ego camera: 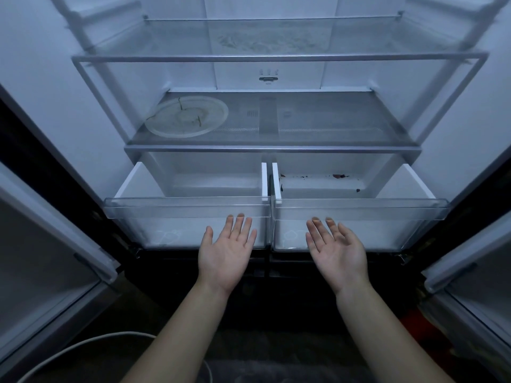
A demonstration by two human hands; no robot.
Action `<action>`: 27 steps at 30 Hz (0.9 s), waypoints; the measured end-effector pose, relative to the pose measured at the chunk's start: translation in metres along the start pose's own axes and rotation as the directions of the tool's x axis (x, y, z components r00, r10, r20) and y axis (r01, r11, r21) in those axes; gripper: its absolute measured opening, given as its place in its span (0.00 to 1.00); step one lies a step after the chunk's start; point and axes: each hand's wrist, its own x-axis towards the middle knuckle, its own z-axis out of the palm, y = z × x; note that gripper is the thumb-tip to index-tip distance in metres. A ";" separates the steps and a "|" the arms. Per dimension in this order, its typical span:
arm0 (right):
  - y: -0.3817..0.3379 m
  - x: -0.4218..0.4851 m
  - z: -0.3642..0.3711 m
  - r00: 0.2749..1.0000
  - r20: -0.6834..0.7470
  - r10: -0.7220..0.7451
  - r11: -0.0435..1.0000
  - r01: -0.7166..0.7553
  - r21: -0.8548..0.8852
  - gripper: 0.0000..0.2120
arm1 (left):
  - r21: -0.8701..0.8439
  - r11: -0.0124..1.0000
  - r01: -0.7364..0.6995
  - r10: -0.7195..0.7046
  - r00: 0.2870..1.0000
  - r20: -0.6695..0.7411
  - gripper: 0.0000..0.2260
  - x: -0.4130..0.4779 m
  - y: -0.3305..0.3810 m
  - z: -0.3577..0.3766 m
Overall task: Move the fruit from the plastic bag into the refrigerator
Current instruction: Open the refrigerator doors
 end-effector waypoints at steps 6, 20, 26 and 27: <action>-0.001 -0.008 -0.001 1.000 -0.014 0.002 1.000 -0.002 0.006 0.07 | 0.002 1.000 -0.022 0.022 1.000 -0.012 0.24 -0.012 -0.008 -0.006; 0.011 -0.023 -0.005 1.000 0.023 0.016 0.998 -0.015 -0.063 0.10 | 0.069 0.994 -0.090 0.093 0.995 -0.030 0.23 -0.035 -0.002 -0.009; 0.016 -0.025 -0.019 0.996 0.074 -0.050 0.964 0.068 -0.256 0.16 | 0.213 0.966 -0.147 0.152 0.988 -0.005 0.23 -0.042 -0.005 -0.010; 0.019 -0.025 -0.019 0.995 0.082 -0.049 0.932 0.076 -0.355 0.16 | 0.308 0.937 -0.162 0.169 0.986 0.004 0.23 -0.046 -0.007 -0.010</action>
